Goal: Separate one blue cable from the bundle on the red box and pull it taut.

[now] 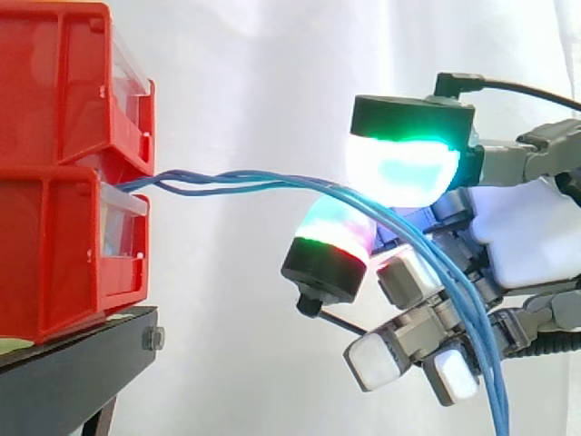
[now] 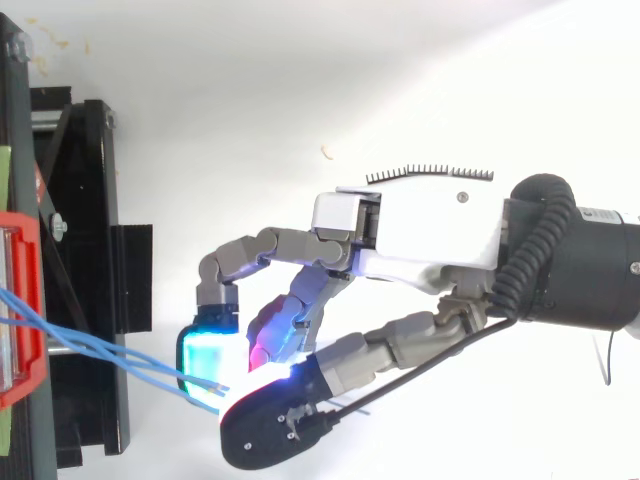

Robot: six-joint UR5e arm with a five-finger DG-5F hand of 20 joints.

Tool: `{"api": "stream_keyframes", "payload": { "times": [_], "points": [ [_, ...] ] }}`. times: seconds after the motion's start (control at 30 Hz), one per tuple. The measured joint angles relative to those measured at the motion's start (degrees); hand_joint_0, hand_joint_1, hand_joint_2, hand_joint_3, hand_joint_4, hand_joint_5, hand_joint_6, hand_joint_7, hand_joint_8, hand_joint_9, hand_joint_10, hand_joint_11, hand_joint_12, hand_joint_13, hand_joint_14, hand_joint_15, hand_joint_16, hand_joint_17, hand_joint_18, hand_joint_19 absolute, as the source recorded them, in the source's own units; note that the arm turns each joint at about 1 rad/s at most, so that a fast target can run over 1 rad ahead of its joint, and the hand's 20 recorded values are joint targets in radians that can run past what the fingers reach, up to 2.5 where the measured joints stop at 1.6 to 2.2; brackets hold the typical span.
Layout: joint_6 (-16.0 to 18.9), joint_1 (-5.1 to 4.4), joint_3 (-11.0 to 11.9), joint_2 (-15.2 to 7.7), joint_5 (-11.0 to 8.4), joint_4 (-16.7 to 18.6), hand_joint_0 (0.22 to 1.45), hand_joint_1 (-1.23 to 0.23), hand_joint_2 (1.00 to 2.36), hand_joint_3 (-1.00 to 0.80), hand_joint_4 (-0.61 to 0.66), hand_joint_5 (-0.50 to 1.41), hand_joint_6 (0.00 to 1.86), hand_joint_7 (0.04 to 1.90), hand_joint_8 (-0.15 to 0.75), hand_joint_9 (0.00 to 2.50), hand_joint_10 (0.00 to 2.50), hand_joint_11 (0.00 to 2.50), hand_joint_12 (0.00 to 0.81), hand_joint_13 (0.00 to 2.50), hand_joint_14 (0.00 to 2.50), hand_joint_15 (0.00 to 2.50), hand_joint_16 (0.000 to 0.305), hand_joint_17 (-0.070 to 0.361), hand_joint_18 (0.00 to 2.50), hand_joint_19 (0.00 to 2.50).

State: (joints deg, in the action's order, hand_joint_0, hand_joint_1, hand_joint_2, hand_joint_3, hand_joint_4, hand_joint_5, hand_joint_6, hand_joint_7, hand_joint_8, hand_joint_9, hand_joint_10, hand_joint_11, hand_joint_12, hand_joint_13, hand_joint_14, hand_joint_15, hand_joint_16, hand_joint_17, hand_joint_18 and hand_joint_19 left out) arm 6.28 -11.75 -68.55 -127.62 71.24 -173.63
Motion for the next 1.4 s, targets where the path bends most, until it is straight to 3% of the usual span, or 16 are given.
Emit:
{"api": "stream_keyframes", "payload": {
  "times": [0.5, 0.83, 1.13, 1.4],
  "points": [
    [0.0, 0.01, 0.0, 0.0, -0.05, 0.0, 0.67, -0.62, 1.01, -0.3, 0.36, -0.08, 0.5, 1.16, 0.333, 1.15, 0.02, 0.59, 0.361, 0.83, 0.01, 0.36, 0.051, 0.114, 0.88, 0.65],
    [0.0, -0.08, 0.0, 0.0, -0.38, 0.1, 0.59, -0.64, 1.0, -0.45, 0.21, -0.11, 0.5, 1.2, 0.337, 1.16, 0.02, 0.71, 0.368, 0.8, 0.01, 0.36, 0.052, 0.116, 0.86, 0.64],
    [0.2, -0.32, 0.1, 0.3, -0.55, 0.1, 0.54, -0.73, 1.0, -0.5, 0.22, -0.14, 0.5, 1.17, 0.334, 1.13, 0.02, 0.93, 0.389, 0.8, 0.01, 0.39, 0.054, 0.122, 0.84, 0.64],
    [0.0, -0.45, 0.0, 1.1, -0.83, 0.0, 0.48, -0.72, 1.0, -0.5, 0.24, -0.15, 0.5, 1.16, 0.349, 0.97, 0.02, 0.87, 0.413, 0.78, 0.01, 0.38, 0.059, 0.132, 0.85, 0.62]
  ]
}}
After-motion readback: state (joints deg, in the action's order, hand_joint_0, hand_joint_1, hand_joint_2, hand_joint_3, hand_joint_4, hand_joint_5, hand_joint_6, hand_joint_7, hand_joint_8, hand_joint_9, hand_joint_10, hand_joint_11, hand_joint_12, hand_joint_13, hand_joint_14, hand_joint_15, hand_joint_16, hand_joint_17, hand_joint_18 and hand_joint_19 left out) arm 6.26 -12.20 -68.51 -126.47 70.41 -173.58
